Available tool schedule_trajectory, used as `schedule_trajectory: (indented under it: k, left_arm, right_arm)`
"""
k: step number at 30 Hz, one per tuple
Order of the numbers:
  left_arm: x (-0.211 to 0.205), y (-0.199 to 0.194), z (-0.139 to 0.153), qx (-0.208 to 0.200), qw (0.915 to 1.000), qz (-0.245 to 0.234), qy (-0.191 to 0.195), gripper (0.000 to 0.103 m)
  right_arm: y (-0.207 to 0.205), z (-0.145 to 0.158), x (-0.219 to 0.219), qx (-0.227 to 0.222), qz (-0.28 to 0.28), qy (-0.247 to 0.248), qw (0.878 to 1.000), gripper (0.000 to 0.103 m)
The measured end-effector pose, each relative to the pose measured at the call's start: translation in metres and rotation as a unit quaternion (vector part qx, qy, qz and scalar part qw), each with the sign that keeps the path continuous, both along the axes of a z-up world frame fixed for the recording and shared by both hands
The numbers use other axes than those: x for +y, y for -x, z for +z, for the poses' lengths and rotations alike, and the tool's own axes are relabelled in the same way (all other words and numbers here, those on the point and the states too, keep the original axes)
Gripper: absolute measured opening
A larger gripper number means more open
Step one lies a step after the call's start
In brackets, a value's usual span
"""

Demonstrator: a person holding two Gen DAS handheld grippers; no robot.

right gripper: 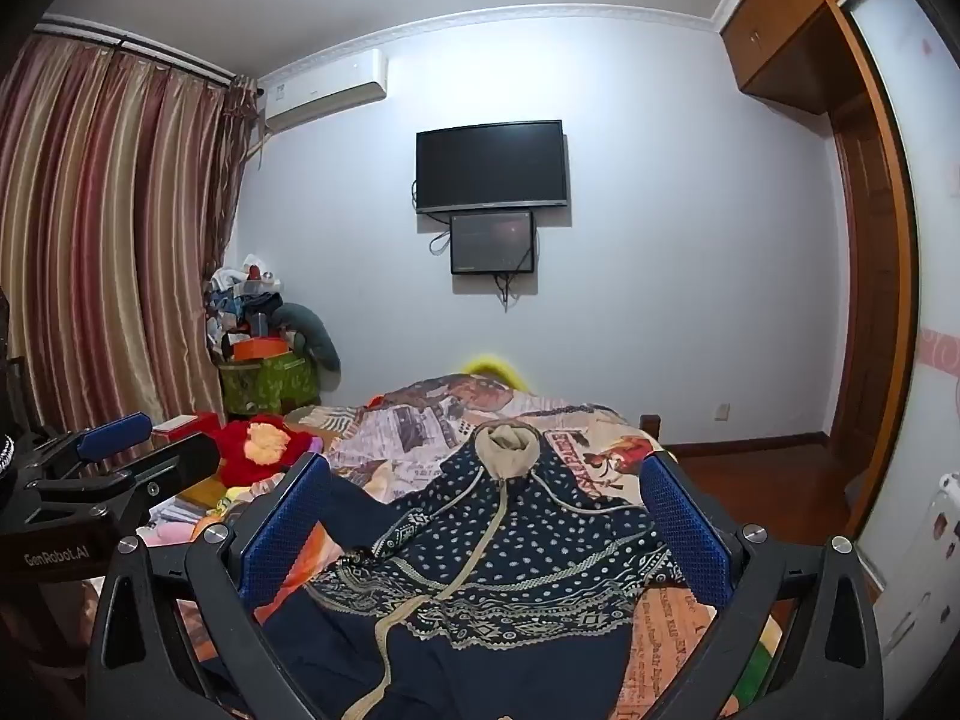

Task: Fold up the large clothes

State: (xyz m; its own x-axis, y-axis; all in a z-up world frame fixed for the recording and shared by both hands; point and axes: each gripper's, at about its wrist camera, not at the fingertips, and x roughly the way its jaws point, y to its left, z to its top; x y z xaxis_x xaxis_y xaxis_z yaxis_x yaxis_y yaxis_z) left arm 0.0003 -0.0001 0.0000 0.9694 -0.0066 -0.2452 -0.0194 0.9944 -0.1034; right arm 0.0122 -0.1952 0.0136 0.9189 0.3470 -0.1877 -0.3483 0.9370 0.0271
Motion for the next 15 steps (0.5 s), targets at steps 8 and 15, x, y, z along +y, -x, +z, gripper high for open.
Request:
schedule_trajectory:
  k: [8,15]
  left_arm:
    - [0.002,0.001,-0.004,0.007,1.0,-0.002,0.0,0.103]
    - [0.005,-0.004,-0.012,0.007,1.0,0.003,0.004,0.103]
  right_arm:
    - [0.0,-0.003,0.001,0.003,0.0,0.001,1.0,0.103]
    - [0.0,-0.002,0.001,0.003,-0.001,0.003,1.0,0.103]
